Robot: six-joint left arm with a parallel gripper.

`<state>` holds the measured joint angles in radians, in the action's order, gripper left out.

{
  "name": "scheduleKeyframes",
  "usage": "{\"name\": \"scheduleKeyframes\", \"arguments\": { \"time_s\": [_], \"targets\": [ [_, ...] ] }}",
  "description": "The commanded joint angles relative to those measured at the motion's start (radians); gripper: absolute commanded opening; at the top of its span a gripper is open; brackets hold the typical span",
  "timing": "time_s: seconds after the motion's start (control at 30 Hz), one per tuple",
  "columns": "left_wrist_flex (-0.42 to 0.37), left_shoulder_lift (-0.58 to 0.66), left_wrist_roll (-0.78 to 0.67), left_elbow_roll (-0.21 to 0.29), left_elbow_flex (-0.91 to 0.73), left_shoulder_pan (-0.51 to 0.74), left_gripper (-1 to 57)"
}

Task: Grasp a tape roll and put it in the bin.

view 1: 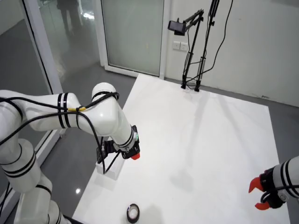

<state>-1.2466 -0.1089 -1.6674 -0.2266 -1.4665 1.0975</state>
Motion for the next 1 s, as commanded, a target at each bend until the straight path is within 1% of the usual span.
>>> {"name": "scheduleKeyframes", "arguments": {
  "time_s": [0.03, 0.27, 0.43, 0.47, 0.6, 0.7, 0.9, 1.0],
  "targets": [
    [0.000, 0.000, 0.000, -0.002, 0.000, 0.002, -0.5],
    [0.000, -0.011, 0.000, -0.007, 0.000, 0.013, -0.5],
    [0.000, -0.060, 0.000, 0.000, 0.000, 0.024, -0.2],
    [0.000, -0.074, 0.000, 0.001, 0.000, 0.025, 0.5],
    [0.000, -0.135, 0.000, 0.009, 0.000, 0.028, 7.6],
    [0.000, -0.172, -0.002, 0.009, 0.002, 0.030, 11.3],
    [0.000, -0.230, -0.002, 0.012, 0.002, 0.030, 13.9],
    [0.000, -0.264, -0.002, 0.024, 0.000, 0.028, 14.5]
  ]
}}
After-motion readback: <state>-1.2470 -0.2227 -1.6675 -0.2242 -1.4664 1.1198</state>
